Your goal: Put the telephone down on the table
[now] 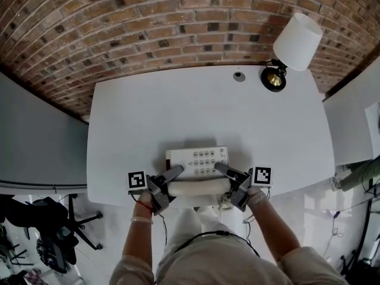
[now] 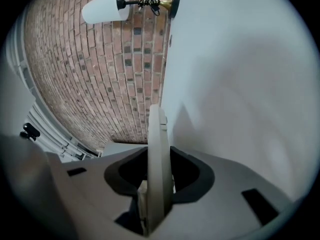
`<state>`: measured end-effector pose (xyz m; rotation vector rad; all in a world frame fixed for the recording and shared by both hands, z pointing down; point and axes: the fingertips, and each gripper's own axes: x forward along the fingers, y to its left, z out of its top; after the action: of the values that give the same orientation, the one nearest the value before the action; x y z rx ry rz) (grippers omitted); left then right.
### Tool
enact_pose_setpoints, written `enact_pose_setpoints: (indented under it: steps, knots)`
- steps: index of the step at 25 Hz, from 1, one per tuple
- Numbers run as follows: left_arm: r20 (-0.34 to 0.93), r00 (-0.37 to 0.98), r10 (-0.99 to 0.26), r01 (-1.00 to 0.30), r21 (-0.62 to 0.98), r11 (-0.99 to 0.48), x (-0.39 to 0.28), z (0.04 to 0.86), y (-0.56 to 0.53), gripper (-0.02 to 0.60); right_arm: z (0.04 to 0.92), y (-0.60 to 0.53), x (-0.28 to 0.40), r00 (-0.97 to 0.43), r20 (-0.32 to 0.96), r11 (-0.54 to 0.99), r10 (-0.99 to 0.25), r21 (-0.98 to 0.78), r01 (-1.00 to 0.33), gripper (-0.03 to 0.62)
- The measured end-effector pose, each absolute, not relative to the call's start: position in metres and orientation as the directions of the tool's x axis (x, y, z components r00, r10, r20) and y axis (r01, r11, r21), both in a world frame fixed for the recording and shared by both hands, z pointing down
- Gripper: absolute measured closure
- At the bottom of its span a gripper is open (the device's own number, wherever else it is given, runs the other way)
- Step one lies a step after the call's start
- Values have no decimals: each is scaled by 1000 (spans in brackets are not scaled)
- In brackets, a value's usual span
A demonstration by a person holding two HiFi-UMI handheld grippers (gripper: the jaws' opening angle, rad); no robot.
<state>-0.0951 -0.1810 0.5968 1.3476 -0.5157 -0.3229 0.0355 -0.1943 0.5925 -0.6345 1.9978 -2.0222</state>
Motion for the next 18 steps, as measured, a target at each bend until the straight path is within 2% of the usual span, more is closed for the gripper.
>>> enact_pose_setpoints:
  steps: [11, 18]
  knots:
    - [151, 870, -469, -49, 974, 222, -104, 600, -213, 279, 595, -221, 28, -847, 151, -72, -509, -989, -133, 462]
    - [80, 850, -520, 48, 972, 228, -118, 594, -228, 278, 591, -233, 22, -835, 106, -83, -540, -994, -73, 462]
